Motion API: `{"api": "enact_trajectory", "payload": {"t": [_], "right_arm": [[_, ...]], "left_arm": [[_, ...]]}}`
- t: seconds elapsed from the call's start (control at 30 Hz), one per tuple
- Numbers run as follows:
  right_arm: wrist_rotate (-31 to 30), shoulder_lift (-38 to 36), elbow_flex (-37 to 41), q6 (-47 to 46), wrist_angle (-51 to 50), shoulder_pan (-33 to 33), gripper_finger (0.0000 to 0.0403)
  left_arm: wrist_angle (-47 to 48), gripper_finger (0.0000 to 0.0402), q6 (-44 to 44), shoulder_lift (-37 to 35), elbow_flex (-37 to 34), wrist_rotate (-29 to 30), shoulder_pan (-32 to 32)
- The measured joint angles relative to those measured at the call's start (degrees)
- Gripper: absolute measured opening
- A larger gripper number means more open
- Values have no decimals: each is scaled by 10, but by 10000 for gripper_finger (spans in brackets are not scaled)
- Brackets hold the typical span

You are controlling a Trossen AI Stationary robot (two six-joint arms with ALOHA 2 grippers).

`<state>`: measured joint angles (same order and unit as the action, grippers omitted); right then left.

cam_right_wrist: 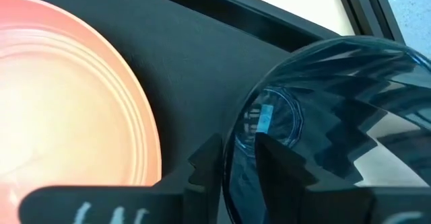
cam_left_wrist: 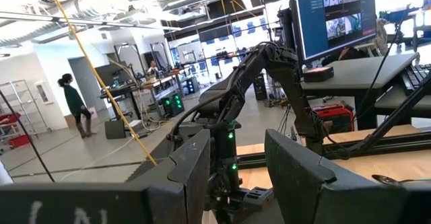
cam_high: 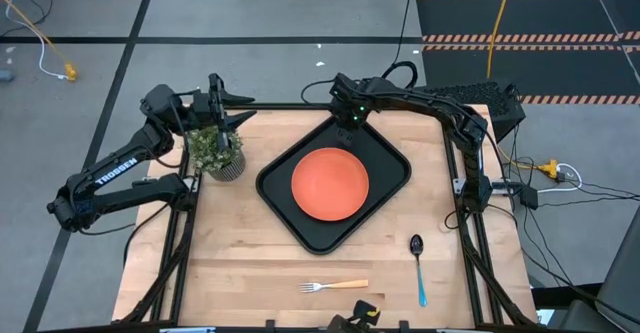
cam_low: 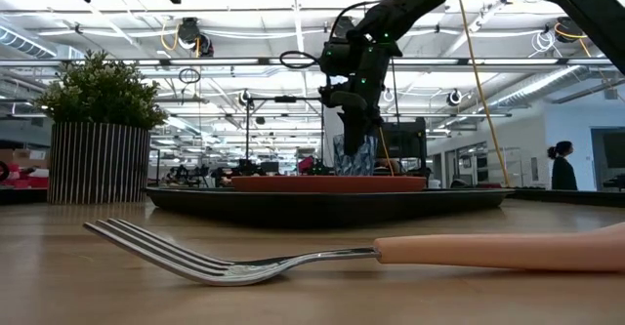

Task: Pick and place plate/cup/fork/spoon on tray
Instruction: Put the blue cup on the black serving tray, then move the black serving tray to the center of the table

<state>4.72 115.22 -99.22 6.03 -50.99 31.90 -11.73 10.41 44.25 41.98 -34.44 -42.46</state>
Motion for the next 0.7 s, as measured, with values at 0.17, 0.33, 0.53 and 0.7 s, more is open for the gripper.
{"api": "enact_trajectory", "payload": {"t": [0.17,0.33,0.53,0.7], "right_arm": [[0,-4,0,10,18,-3,89],[0,-20,0,14,52,-13,103],[-1,-52,0,10,56,-23,116],[-2,-75,0,3,34,-28,116]], "left_arm": [[0,145,0,0,0,0,0],[0,145,0,0,0,0,0],[1,145,0,0,0,0,0],[2,145,0,0,0,0,0]]}}
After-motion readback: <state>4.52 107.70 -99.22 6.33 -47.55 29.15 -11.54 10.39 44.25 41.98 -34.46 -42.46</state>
